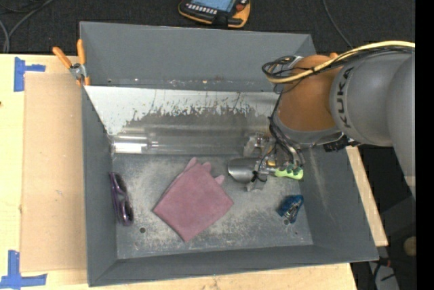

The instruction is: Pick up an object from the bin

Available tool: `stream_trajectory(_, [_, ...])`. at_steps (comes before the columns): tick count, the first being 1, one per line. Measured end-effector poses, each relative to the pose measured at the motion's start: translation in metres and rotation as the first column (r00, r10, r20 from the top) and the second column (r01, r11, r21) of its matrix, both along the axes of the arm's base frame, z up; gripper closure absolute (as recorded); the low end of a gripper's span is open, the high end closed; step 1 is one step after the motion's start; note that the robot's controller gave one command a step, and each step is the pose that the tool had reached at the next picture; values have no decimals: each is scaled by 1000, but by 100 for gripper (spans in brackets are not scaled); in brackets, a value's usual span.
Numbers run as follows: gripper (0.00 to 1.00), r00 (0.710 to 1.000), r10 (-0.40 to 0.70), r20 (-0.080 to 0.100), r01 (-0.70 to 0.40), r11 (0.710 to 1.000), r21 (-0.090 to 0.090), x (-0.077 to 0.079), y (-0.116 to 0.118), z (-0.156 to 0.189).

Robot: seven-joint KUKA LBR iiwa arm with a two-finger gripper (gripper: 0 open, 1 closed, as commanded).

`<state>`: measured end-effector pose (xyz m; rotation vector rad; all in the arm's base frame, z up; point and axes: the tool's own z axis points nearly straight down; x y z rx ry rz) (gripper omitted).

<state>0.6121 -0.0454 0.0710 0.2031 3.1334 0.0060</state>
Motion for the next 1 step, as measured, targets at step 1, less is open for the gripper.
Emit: stream_trajectory(1, [100, 1000, 0, -1, 0, 1000, 0, 0, 0, 5])
